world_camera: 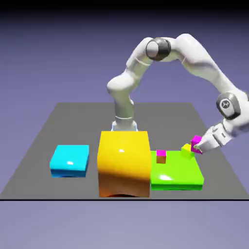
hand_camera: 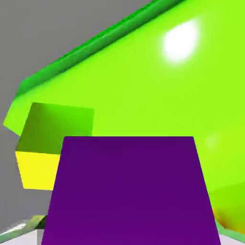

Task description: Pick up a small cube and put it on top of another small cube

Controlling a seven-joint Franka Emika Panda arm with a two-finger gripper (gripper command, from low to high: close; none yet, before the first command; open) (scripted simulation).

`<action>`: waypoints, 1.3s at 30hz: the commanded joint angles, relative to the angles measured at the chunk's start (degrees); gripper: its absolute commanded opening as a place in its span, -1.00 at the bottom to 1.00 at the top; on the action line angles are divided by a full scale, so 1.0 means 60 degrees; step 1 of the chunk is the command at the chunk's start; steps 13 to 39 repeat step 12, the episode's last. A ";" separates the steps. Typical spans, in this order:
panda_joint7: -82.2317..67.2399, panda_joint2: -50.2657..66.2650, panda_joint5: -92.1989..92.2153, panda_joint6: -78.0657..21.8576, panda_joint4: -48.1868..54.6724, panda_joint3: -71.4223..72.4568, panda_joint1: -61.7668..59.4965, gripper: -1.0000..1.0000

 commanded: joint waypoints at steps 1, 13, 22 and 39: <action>-0.0166 -0.0274 -0.0177 0.0098 -0.0347 -0.0051 0.0338 -1.00; -0.0212 -0.0575 -0.0419 0.1422 -0.1945 -0.0125 0.0615 1.00; -0.0212 -0.0575 -0.0419 0.1422 -0.1945 -0.0125 0.0615 1.00; -0.0212 -0.0575 -0.0419 0.1422 -0.1945 -0.0125 0.0615 1.00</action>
